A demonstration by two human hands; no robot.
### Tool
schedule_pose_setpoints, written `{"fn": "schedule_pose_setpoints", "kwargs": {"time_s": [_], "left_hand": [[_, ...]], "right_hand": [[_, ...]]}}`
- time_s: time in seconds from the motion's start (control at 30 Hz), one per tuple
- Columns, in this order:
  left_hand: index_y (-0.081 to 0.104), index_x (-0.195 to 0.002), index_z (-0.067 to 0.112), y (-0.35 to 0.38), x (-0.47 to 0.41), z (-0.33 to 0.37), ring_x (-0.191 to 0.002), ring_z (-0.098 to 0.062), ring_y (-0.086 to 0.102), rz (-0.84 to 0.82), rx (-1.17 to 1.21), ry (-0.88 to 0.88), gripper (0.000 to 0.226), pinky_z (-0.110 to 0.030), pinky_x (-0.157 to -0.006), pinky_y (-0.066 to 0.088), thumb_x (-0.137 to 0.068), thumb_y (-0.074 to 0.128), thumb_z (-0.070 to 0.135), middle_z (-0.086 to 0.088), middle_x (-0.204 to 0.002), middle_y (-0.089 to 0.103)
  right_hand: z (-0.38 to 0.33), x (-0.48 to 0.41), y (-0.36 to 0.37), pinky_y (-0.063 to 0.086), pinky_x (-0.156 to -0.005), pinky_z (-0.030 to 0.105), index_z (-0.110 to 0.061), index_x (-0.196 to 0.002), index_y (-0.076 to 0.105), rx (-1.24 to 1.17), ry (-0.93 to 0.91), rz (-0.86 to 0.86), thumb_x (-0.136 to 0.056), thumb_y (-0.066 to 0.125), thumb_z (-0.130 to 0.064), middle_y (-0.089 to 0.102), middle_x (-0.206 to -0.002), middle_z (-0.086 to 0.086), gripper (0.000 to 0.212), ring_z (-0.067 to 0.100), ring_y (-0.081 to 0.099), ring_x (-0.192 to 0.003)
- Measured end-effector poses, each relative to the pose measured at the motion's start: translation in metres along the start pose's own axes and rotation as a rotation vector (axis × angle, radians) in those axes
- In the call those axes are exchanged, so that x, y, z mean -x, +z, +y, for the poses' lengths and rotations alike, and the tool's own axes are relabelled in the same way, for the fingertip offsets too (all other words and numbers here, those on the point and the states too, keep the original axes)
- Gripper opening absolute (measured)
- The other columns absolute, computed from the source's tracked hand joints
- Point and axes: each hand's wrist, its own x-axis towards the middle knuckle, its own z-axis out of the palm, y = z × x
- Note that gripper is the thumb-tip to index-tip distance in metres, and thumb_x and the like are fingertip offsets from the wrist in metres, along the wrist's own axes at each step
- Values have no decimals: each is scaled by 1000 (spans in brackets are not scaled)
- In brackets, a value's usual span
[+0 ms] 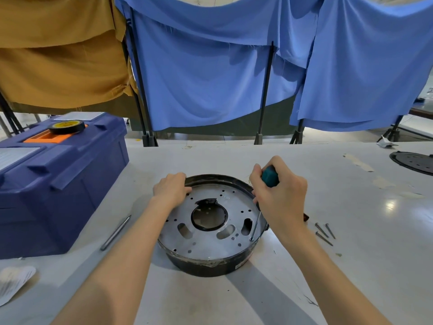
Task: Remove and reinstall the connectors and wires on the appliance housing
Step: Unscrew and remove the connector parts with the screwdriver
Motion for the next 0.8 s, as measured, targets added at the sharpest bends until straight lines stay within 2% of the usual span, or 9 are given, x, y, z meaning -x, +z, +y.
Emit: {"fn": "schedule_pose_setpoints", "kwargs": {"time_s": [0.13, 0.3, 0.47, 0.53, 0.67, 0.73, 0.8], "left_hand": [[56, -126, 17, 2, -1, -3, -108, -34, 56, 48, 31, -23, 30, -38, -83, 46, -97, 54, 25, -13, -117, 62], [59, -121, 16, 8, 7, -3, -103, -33, 57, 113, 15, -30, 26, -34, -72, 40, -96, 55, 24, -13, -111, 63], [59, -116, 13, 11, 29, -4, -102, -35, 57, 141, -22, -71, 22, -33, -71, 39, -95, 55, 18, -13, -109, 62], [58, -114, 12, 10, 41, -3, -101, -35, 57, 140, -29, -89, 21, -33, -70, 39, -94, 55, 16, -13, -108, 61], [54, -96, 9, 12, 67, 0, -92, -34, 56, 140, -24, -114, 4, -33, -69, 38, -92, 54, 9, -14, -103, 60], [46, -82, 12, 13, 79, 1, -82, -32, 50, 155, -37, -134, 13, -34, -68, 37, -90, 52, 4, -15, -101, 61], [39, -77, 13, 11, 89, 3, -80, -30, 47, 151, -51, -157, 20, -34, -67, 37, -90, 51, 3, -14, -101, 59]], "right_hand": [[1, -1, 2, 51, -49, 50, -9, -71, 45, -26, -3, 16, -90, 64, -12, 49, -54, 16, 27, 39, 57, -46], [3, 0, -2, 49, -42, 46, -9, -70, 45, -39, -22, 28, -89, 64, -12, 46, -54, 13, 27, 38, 55, -44], [2, 4, -12, 48, -40, 44, -11, -67, 44, -74, -25, 42, -87, 65, -9, 42, -51, 5, 30, 37, 53, -43], [-1, 7, -16, 46, -39, 42, -11, -66, 44, -77, -42, 42, -87, 65, -9, 42, -50, 7, 30, 36, 53, -41], [-6, 14, -23, 44, -37, 40, -12, -65, 42, -83, -56, 35, -86, 62, -15, 40, -49, 6, 29, 36, 52, -39], [-7, 17, -27, 44, -37, 41, -11, -65, 42, -95, -49, 30, -86, 61, -17, 41, -48, 9, 29, 37, 51, -39], [-8, 19, -31, 44, -37, 40, -11, -64, 42, -103, -39, 32, -87, 62, -16, 41, -49, 10, 30, 38, 52, -40]]}}
